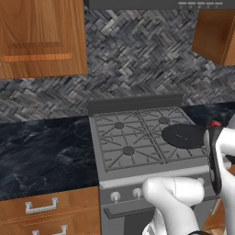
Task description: Place the pan on the front right burner on the stove. Then place the tomato and the onion in the pan and turn on the front right burner.
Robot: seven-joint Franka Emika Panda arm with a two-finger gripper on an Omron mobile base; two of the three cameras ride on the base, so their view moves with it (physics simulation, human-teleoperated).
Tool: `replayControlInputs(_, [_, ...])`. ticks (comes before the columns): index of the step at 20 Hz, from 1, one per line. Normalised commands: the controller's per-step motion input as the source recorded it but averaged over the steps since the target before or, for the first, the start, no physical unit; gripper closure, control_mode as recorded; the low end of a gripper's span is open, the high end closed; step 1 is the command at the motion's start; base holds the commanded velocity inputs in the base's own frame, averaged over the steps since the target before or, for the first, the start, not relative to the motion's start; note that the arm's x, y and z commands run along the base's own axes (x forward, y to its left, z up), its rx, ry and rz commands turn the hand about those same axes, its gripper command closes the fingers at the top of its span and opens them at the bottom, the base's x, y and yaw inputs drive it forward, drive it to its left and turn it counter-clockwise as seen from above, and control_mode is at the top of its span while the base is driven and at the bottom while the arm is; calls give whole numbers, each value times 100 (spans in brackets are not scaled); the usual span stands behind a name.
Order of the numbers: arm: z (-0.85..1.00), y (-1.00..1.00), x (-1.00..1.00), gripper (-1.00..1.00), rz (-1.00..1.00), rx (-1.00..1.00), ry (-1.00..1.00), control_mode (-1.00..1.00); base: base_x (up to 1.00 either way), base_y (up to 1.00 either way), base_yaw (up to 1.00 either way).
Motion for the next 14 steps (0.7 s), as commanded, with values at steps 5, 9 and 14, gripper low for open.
replayControlInputs(5, [-1, 0, 18, 100, 0, -1, 4, -100, 0, 0, 0])
replayControlInputs(9, [0, 0, 42, 100, 0, 0, 0, -100, 0, 0, 0])
replayControlInputs(14, [-8, 0, 53, 100, 0, 0, 0, -100, 0, 0, 0])
